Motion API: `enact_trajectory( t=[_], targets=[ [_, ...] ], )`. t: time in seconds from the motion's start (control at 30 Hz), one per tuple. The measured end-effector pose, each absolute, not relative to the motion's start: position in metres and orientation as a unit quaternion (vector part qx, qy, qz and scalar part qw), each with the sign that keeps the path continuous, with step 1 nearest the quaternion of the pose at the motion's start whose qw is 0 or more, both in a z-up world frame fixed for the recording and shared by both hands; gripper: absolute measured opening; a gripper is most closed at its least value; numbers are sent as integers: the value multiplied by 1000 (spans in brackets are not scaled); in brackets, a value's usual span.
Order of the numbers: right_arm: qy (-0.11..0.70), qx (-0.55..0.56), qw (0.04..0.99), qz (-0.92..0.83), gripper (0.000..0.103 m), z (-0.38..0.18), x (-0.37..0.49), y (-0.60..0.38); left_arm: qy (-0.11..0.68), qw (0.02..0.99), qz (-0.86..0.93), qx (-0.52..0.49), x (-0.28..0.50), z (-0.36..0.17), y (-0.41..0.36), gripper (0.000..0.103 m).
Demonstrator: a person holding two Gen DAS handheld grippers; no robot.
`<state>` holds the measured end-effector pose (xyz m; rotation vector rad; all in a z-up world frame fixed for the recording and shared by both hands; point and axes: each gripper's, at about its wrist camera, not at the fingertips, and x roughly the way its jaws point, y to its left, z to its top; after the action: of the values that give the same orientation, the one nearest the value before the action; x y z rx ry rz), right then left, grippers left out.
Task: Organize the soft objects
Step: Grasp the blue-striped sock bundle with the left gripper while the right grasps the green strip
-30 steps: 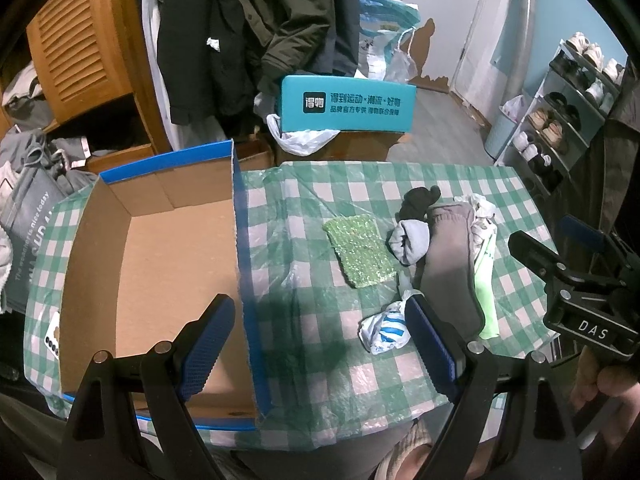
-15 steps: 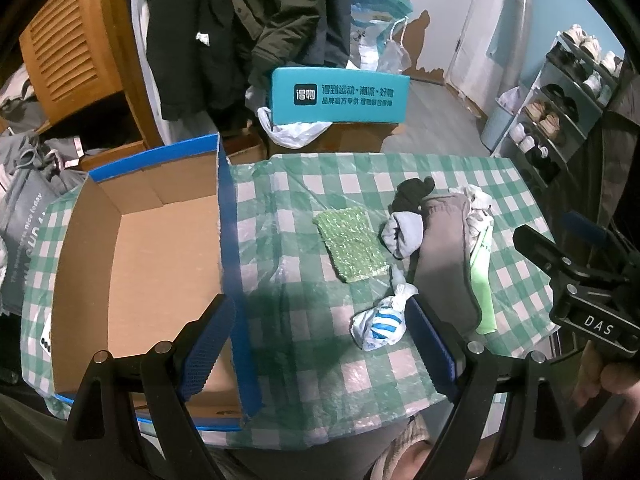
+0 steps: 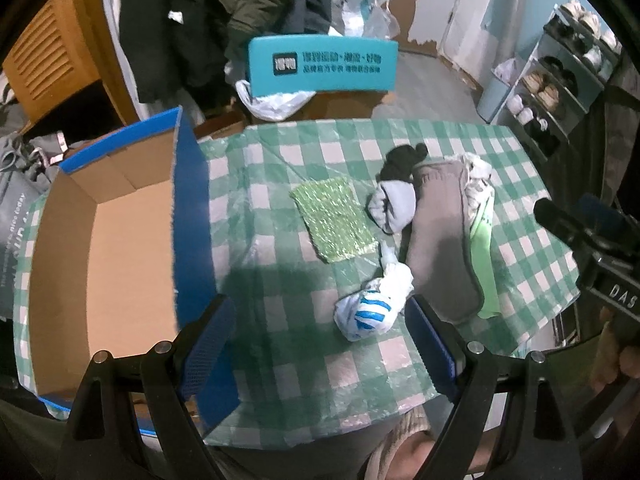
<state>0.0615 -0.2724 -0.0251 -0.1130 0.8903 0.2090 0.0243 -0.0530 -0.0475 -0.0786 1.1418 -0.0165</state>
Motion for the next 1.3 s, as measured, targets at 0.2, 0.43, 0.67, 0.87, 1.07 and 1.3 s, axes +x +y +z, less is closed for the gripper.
enact_trajectory(
  t=[0.2,0.43,0.67,0.87,1.07,1.3],
  targets=[
    [441,-39,893,79,101,-33,70,-290,557,830,-18,-31,33,-62,-64,88],
    [463,-22,884,58,101,-50,80,-309,574,819,-26,-16,41,-80,-80,88],
    [490,-15,871,36,101,-73,92,-321,586,810,-31,-11,49,-97,-91,88],
    [518,-4,855,24,101,-99,105,-330,600,799,-38,-19,56,-112,-96,88],
    [548,-5,836,13,101,-126,116,-331,609,792,-37,-15,60,-125,-99,88],
    [574,-19,819,-2,97,-153,124,-331,621,783,-36,-25,65,-138,-97,88]
  ],
)
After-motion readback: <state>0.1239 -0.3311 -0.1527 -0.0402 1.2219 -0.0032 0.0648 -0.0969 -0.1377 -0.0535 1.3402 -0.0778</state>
